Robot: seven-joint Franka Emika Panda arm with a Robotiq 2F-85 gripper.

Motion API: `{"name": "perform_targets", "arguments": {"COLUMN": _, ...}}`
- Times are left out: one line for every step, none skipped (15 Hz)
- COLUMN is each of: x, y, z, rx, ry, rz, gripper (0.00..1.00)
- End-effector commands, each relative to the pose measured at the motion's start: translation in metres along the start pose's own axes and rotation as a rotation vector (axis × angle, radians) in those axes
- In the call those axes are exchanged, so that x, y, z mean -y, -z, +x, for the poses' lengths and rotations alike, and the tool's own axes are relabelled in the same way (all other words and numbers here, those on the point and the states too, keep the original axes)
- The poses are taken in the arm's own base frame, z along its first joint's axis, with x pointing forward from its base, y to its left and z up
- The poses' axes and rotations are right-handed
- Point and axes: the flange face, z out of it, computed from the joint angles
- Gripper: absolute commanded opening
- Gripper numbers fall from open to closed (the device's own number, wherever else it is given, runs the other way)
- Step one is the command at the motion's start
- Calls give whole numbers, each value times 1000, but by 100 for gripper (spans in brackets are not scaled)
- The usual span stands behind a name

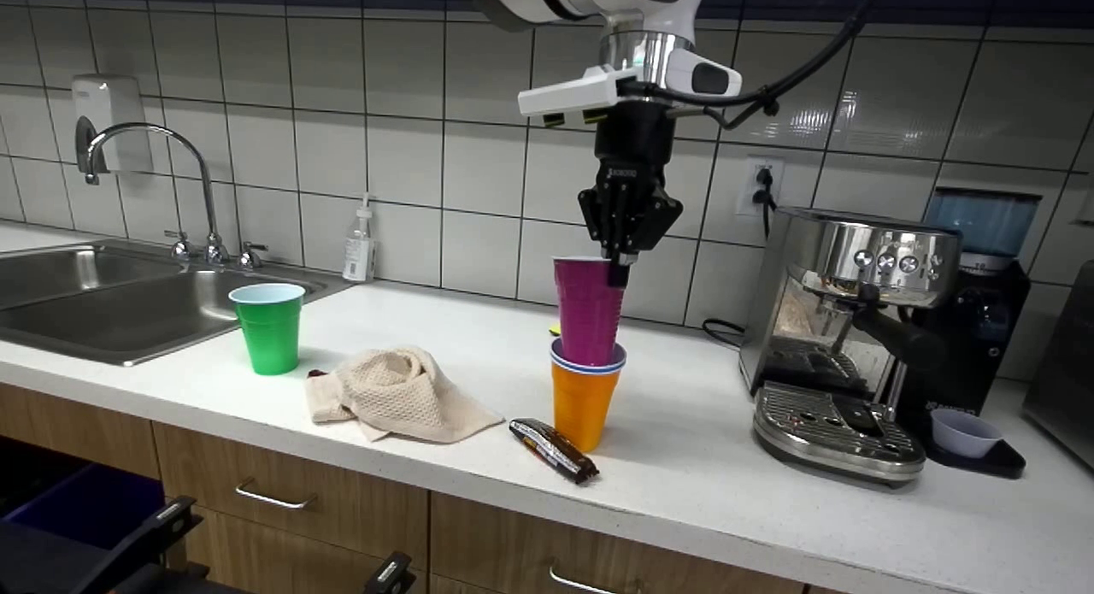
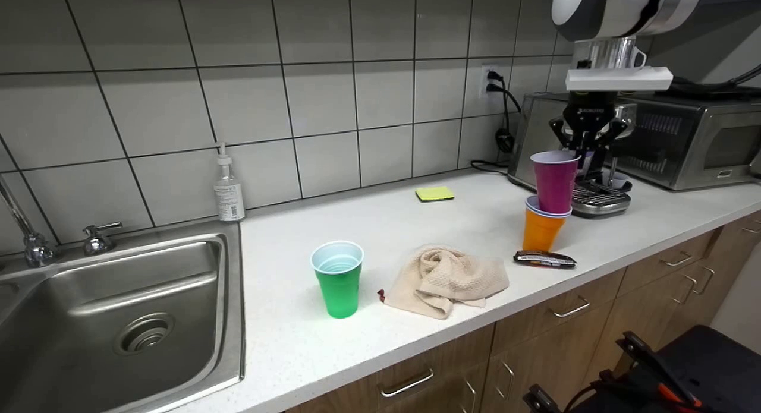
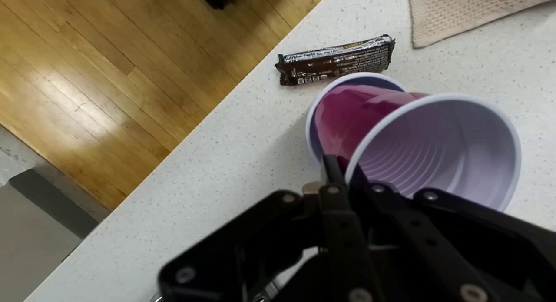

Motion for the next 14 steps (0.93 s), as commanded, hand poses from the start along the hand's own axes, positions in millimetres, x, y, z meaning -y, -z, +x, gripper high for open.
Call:
{"name": "perform_targets", "arguments": {"x": -2, "y": 1, "z": 14, "rx": 3, "ry": -36, "rz": 12, "gripper": 1}}
{"name": "perform_targets", "arguments": {"x": -2, "y": 0, "z": 15, "rx": 3, "ry": -39, "rz": 15, "gripper": 1}}
{"name": "perform_targets", "arguments": {"x": -1, "y": -1, "z": 17, "rx": 4, "ry": -40, "rz": 20, "gripper": 1}}
{"name": "perform_targets", "arguments": {"x": 1, "y": -2, "z": 19, "rx": 7, "ry": -41, "rz": 24, "gripper": 1}}
{"name": "perform_targets", "arguments": {"x": 2, "y": -4, "z": 20, "rx": 16, "ry": -41, "rz": 31, "gripper": 1}}
{"name": "perform_targets", "arguments": {"x": 4, "y": -6, "z": 20, "rx": 24, "ry": -43, "rz": 30, "gripper": 1}}
{"name": "perform_targets", "arguments": {"x": 4, "y": -8, "z": 21, "rx": 31, "ry": -47, "rz": 32, "gripper": 1}}
{"name": "perform_targets", "arguments": {"x": 5, "y": -11, "z": 22, "rx": 36, "ry": -51, "rz": 33, "gripper": 1}}
{"name": "perform_targets", "arguments": {"x": 5, "y": -12, "z": 22, "rx": 39, "ry": -51, "rz": 32, "gripper": 1}}
{"name": "perform_targets", "arguments": {"x": 5, "y": -14, "z": 23, "rx": 44, "ry": -52, "rz": 32, "gripper": 1}}
{"name": "perform_targets", "arguments": {"x": 5, "y": -16, "z": 23, "rx": 47, "ry": -54, "rz": 33, "gripper": 1}}
{"name": "perform_targets", "arguments": {"x": 5, "y": -17, "z": 24, "rx": 49, "ry": -56, "rz": 32, "gripper": 1}}
{"name": "perform_targets", "arguments": {"x": 5, "y": -17, "z": 24, "rx": 51, "ry": -56, "rz": 31, "gripper": 1}}
{"name": "perform_targets", "arguments": {"x": 5, "y": -18, "z": 24, "rx": 51, "ry": -55, "rz": 31, "gripper": 1}}
